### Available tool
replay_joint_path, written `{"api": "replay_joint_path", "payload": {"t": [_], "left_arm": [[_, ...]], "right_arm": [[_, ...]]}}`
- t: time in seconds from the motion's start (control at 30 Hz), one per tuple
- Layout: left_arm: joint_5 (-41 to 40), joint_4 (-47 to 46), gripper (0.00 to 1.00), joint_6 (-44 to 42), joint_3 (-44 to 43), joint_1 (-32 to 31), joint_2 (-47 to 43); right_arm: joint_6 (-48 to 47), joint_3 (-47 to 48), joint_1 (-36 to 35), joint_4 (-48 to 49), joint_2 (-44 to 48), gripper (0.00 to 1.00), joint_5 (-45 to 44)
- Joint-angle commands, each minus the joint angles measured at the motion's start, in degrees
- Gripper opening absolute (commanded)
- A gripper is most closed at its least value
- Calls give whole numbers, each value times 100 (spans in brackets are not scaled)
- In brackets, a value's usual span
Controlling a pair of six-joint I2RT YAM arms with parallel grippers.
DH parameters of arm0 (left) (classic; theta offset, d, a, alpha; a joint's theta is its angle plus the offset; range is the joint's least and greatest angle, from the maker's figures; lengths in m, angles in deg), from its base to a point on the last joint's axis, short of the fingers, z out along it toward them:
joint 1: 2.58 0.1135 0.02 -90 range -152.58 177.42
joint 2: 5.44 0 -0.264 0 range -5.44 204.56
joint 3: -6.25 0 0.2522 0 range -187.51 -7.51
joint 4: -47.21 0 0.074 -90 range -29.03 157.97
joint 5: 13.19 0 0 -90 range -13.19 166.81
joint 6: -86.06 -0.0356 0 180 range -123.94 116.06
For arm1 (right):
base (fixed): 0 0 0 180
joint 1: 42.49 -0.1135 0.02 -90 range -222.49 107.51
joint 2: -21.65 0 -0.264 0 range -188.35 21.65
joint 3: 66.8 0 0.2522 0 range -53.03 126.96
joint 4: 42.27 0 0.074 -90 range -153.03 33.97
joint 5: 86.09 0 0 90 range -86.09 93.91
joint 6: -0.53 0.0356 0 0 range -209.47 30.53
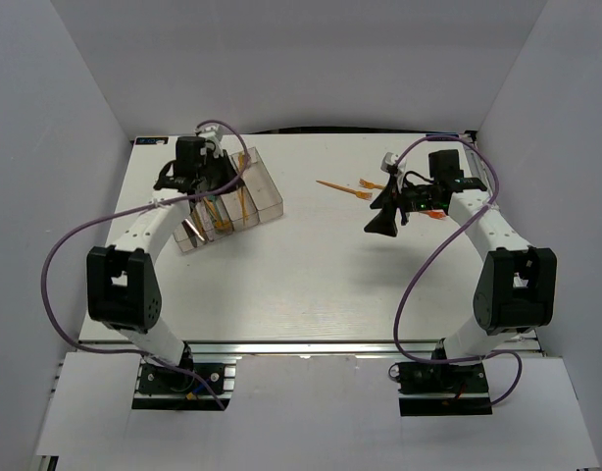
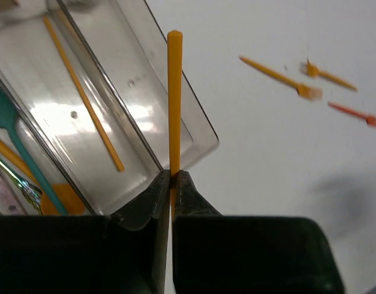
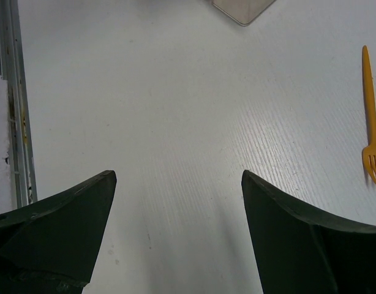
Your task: Sort the eating utensils into containers
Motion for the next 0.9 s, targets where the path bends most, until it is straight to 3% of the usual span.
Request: {"api": "replay_joint_path", "payload": {"t": [0.0, 0.27, 0.43, 0.57, 0.63, 0.73, 0.87], "left_arm": [[-325, -374, 0, 617, -500, 108, 488], [-1389, -189, 0, 626, -1748, 283, 1789], [-1478, -180, 0, 547, -1942, 345, 2036], [-1101, -181, 0, 529, -1803, 354, 2098], [-995, -180, 12, 625, -1653, 354, 2072], [-968, -215, 41, 774, -1319, 354, 1949], [-924, -268, 56, 784, -1108, 354, 1703]], "right_arm": [[31, 49, 33, 144, 201, 89, 78], [-91, -187, 33, 65, 473, 89, -62], [-136, -355, 33, 48, 596, 89, -142], [-145, -390, 24, 39, 562, 89, -352], [4, -381, 24, 135, 474, 89, -719], [557, -416, 33, 582, 395, 89, -1622], [857, -241, 24, 830, 167, 89, -2627]]}}
